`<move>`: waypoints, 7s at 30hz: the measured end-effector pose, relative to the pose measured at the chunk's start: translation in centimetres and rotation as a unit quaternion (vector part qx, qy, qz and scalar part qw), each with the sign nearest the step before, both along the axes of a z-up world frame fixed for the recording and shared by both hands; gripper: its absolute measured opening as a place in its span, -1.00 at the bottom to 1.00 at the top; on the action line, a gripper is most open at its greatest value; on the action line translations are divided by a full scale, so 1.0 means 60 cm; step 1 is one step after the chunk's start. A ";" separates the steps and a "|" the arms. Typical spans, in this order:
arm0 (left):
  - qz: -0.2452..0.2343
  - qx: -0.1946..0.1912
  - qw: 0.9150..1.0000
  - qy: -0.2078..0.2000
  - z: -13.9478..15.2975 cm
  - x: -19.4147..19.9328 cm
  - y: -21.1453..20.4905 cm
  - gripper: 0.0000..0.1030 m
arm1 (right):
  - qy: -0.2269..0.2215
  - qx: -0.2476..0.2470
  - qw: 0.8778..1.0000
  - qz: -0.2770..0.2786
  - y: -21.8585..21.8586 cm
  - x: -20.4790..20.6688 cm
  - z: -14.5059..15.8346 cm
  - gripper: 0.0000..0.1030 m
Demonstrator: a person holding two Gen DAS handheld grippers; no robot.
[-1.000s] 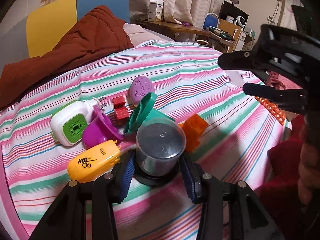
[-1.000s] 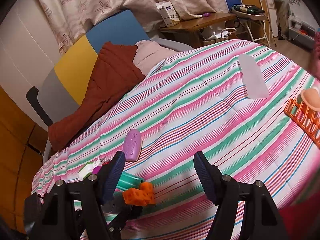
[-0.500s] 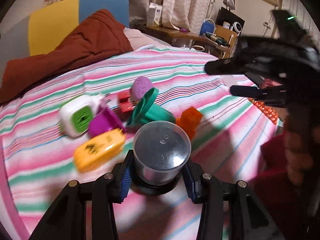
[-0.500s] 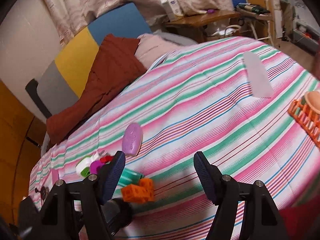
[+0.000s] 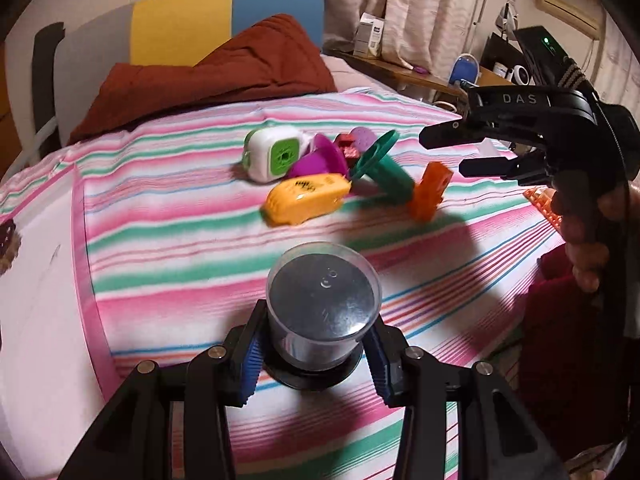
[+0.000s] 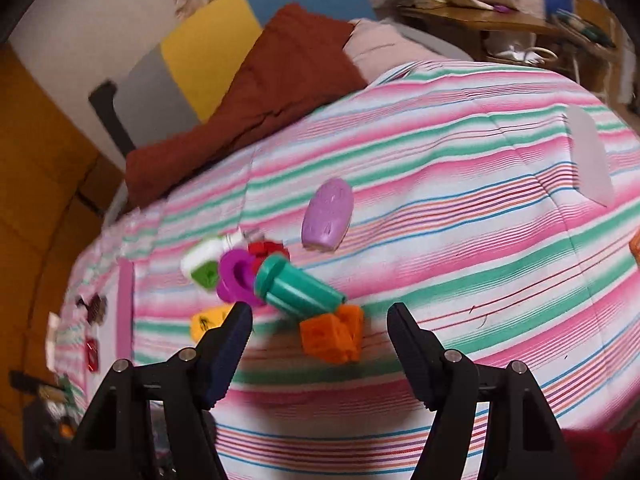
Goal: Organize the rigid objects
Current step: 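Lift the clear cup with the left tool and carry it toward the tray, then lower the clear cup onto the tray beside the red cylinder and open the left tool, then withdraw the open left tool from the cup while the right tool lifts the orange cube, then lower the orange cube onto the tray beside the cup and open the right tool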
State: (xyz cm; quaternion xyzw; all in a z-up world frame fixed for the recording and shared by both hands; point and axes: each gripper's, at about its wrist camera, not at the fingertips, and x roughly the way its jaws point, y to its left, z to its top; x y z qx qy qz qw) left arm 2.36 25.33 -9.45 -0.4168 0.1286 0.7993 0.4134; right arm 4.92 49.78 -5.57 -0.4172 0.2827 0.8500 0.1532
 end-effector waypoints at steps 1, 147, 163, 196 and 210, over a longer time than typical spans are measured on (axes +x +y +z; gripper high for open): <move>0.001 0.003 1.000 0.000 -0.002 0.001 0.002 -0.13 | -0.009 0.005 1.000 0.011 -0.008 -0.006 -0.004 0.37; 0.326 0.000 0.944 0.048 0.085 -0.116 -0.426 0.27 | -0.146 0.128 0.978 0.070 -0.055 -0.040 -0.053 -0.57; 0.341 0.007 0.940 0.031 0.074 -0.110 -0.460 0.27 | -0.133 0.096 0.975 0.148 -0.159 -0.025 -0.039 -0.57; 0.393 0.010 0.920 0.006 0.054 -0.112 -0.539 0.27 | -0.028 -0.106 0.898 0.426 -0.614 -0.170 -0.040 -0.57; 0.403 0.026 0.915 -0.007 0.055 -0.108 -0.558 0.27 | -0.034 -0.069 0.902 0.424 -0.652 -0.183 -0.076 -0.05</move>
